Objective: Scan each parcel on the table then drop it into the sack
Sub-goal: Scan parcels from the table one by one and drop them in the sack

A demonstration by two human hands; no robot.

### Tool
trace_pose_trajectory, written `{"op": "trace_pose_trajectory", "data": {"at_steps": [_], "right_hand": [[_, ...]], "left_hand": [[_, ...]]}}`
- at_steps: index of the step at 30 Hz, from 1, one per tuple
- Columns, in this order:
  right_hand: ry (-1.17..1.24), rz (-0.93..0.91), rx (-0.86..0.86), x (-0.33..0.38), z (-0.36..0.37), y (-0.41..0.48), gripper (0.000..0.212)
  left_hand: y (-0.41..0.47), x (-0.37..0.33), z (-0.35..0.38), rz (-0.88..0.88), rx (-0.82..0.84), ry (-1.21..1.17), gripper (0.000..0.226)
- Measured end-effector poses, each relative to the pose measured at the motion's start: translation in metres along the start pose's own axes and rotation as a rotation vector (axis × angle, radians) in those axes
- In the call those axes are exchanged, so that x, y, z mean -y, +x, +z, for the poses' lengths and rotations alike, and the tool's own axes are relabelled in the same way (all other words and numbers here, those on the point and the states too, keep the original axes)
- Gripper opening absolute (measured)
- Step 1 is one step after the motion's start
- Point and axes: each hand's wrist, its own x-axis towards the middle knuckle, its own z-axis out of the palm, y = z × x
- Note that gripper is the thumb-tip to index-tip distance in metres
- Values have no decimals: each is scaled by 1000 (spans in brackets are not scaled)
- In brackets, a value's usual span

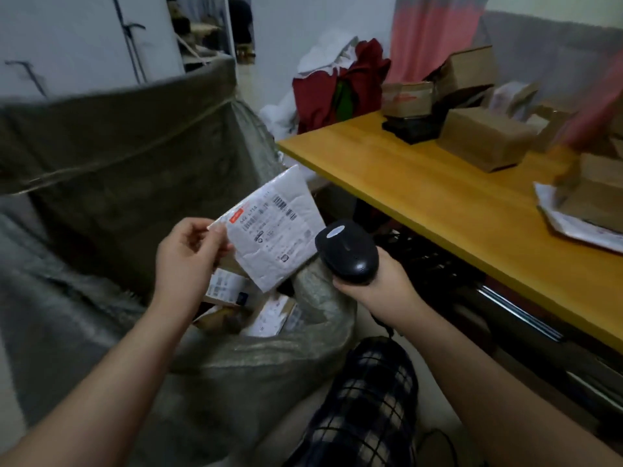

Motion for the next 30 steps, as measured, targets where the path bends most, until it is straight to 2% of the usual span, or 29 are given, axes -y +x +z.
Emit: {"op": "trace_pose_trajectory", "data": {"at_steps": [2, 4, 7, 9, 13, 15, 18, 22, 24, 26, 27, 30], "right_hand": [[-93, 103, 100, -17, 18, 6, 44], [-85, 209, 193, -36, 30, 10, 48], [-86, 347, 324, -47, 41, 8, 34], [-102, 348, 249, -48, 47, 9, 27], [32, 297, -154, -33, 50, 9, 34], [92, 290, -188, -24, 45, 5, 32], [172, 262, -120, -10, 31, 1, 33], [358, 246, -229, 5, 18, 2, 30], [401, 237, -212, 11, 14, -1, 26], [371, 219, -225, 13, 9, -3, 26], [344, 214, -241, 13, 7, -3, 25], [332, 222, -267, 15, 3, -1, 26]], "left_hand": [[-1, 19, -19, 26, -55, 103, 6], [-4, 29, -34, 125, -101, 236, 5], [-6, 34, -47, 253, -97, 360, 11], [-4, 32, -52, 302, -106, 407, 13], [0, 23, -60, 402, -163, 503, 10], [3, 22, -62, 478, -127, 595, 14], [6, 27, -53, 503, 8, 703, 17], [11, 27, -16, 466, 187, 690, 14], [19, 33, 7, 383, 447, 751, 19], [19, 31, 22, 245, 746, 921, 35], [15, 28, 26, 202, 837, 947, 42], [-19, 9, 36, 114, 988, 706, 53]]}}
